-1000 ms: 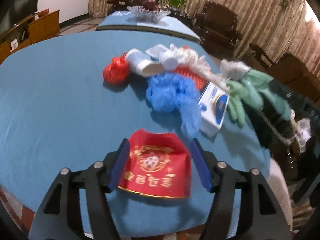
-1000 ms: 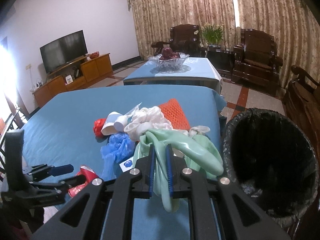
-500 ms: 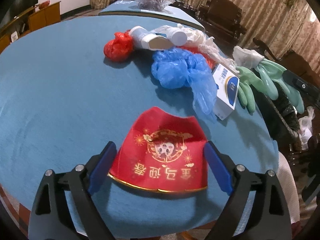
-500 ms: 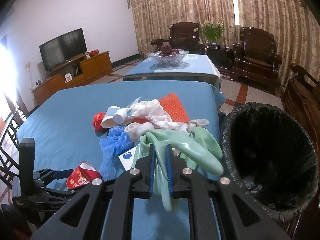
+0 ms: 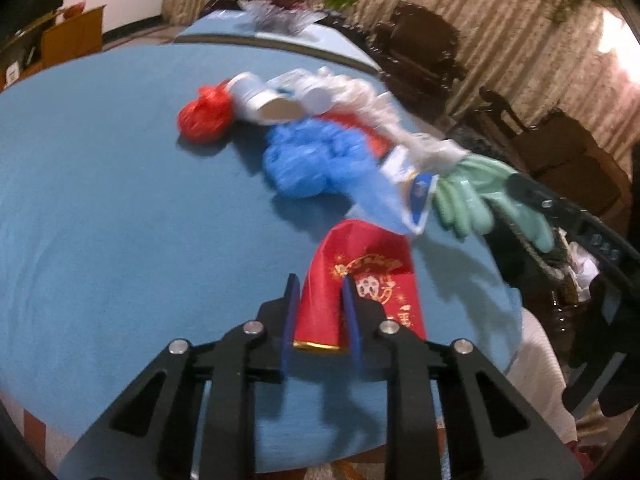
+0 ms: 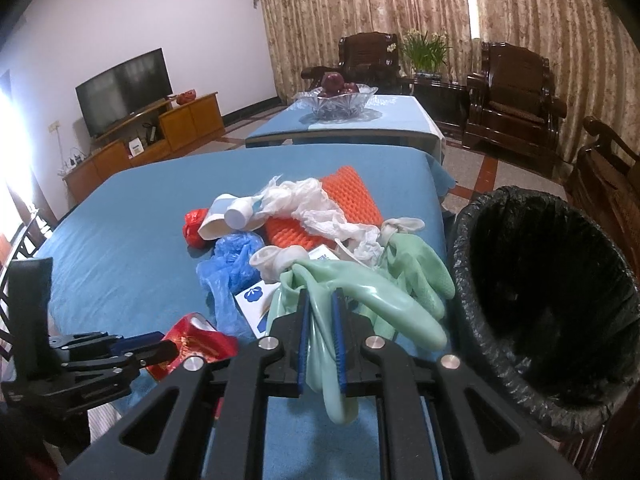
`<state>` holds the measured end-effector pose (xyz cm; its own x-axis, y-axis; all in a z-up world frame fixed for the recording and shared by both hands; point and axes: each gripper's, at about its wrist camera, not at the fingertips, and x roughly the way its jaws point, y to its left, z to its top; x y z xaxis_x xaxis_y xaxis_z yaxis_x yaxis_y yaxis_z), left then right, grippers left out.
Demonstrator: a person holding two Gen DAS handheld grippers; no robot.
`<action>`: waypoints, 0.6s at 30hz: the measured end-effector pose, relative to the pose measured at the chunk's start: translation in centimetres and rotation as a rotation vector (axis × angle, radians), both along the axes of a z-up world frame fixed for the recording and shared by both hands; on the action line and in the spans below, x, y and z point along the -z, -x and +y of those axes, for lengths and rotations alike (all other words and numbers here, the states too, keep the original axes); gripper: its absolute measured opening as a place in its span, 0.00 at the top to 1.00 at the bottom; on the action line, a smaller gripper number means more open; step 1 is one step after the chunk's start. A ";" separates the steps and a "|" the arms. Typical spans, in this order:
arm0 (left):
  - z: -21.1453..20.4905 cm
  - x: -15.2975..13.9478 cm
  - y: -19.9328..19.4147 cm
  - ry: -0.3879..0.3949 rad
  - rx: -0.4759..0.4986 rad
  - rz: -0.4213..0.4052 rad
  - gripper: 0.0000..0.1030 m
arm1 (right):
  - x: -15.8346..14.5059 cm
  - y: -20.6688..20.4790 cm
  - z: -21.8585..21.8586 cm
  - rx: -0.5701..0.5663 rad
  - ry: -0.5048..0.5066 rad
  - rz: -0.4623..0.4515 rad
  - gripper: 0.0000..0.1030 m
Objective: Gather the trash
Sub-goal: 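Lift the red packet with the left tool while the right tool lifts the green gloves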
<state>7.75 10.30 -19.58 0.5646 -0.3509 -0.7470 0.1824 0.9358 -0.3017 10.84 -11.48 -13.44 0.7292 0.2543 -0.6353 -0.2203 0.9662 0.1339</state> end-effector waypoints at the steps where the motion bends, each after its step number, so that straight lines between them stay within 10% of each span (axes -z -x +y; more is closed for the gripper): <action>1: -0.2 -0.4 0.0 0.004 0.006 -0.012 0.87 | 0.0 0.0 0.0 0.000 0.000 0.000 0.89; 18: -2.4 -7.8 1.0 -0.001 0.070 -0.210 0.91 | -4.3 0.5 -1.6 0.050 -0.017 -0.109 0.89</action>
<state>6.80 7.91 -11.76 0.6821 -0.3941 -0.6159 0.3060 0.9189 -0.2491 10.37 -13.13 -9.17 0.8059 0.2260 -0.5473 -0.1865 0.9741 0.1277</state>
